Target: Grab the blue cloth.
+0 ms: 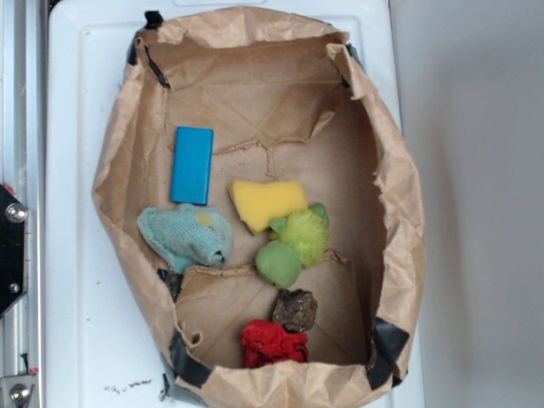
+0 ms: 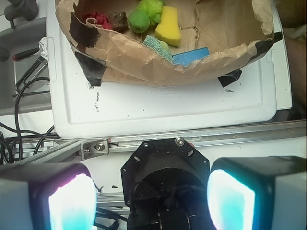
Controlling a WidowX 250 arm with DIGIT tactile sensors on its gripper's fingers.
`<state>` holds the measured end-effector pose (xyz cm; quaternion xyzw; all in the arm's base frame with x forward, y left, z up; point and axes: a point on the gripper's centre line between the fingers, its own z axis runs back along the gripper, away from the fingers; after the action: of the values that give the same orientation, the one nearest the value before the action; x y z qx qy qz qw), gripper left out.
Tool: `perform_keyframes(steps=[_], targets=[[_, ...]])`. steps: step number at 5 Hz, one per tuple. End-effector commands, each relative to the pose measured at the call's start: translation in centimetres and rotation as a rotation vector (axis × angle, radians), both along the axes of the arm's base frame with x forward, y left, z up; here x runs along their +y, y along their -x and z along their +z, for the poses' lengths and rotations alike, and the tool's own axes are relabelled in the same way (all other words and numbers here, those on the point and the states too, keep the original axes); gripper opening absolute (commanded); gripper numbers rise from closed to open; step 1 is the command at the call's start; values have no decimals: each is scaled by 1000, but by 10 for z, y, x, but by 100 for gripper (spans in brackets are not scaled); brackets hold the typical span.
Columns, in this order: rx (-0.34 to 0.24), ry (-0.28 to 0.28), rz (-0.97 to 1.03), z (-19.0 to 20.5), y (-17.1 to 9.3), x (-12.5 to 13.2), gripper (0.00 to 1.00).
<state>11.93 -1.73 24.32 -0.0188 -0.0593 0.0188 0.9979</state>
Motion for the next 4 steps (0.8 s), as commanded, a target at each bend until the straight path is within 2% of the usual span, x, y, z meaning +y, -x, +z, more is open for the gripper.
perform_keyframes(steps=[1, 2, 3, 4], targets=[[0, 0, 0, 0, 0, 0, 100], [5, 5, 103, -6, -44, -3, 100], [-12, -12, 156, -12, -73, -4, 100], [-19, -24, 198, -23, -105, 9, 100]])
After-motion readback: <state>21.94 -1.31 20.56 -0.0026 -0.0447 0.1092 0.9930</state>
